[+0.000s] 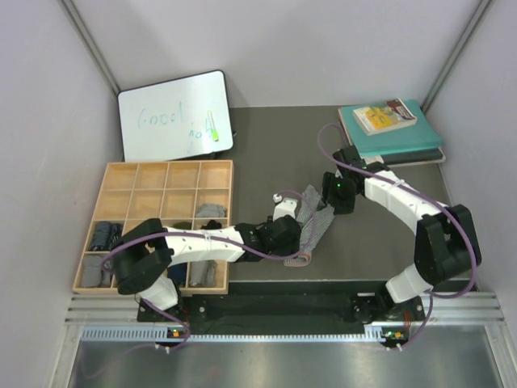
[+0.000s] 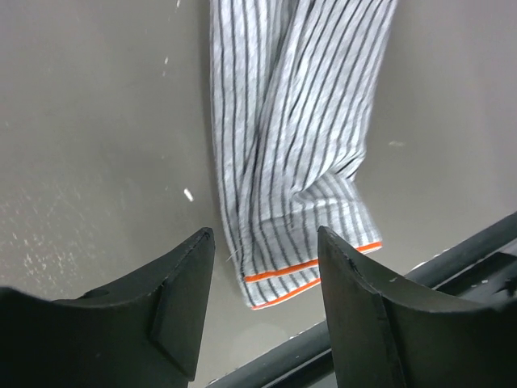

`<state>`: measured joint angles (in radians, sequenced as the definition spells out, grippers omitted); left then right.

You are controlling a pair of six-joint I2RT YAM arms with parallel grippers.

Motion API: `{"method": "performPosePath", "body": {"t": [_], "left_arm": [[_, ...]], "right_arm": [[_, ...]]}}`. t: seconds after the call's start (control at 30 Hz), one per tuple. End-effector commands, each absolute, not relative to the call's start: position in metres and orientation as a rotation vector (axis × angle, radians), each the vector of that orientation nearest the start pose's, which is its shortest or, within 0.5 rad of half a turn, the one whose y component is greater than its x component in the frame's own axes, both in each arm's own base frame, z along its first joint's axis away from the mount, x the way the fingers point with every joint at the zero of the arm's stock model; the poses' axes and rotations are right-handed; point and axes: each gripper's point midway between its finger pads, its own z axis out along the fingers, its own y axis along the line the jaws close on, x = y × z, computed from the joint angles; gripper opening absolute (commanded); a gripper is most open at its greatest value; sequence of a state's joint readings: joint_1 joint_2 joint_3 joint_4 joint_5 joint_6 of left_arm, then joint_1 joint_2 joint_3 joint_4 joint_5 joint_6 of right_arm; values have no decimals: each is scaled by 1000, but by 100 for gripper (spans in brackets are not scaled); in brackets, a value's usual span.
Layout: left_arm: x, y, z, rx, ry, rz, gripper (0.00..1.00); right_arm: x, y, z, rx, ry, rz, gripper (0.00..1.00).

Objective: Roll the underwear
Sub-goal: Fold the underwear at the center of the board.

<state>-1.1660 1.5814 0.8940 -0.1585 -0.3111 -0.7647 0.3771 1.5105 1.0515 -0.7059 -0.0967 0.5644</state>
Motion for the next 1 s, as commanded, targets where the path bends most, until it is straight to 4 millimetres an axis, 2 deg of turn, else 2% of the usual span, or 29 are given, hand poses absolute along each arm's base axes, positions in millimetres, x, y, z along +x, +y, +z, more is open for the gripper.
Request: {"method": "performPosePath", "body": {"t": [0.0,0.23,0.43,0.8,0.97], "left_arm": [[177,-351,60,319,2440,-527,58],[172,-356,55,325,2459,-565,54],[169,-353,51,323,2472,-557,49],[164,-352,47,330,2486,-574,45],[163,-349,45,336,2492,-559,45]], "right_arm": [[308,158,88,207,2733,390,55],[332,149,83,260,2722,293,54],[345,145,72,275,2749,218,49],[356,142,49,286,2796,127,44],[358,141,42,282,2822,98,35]]}}
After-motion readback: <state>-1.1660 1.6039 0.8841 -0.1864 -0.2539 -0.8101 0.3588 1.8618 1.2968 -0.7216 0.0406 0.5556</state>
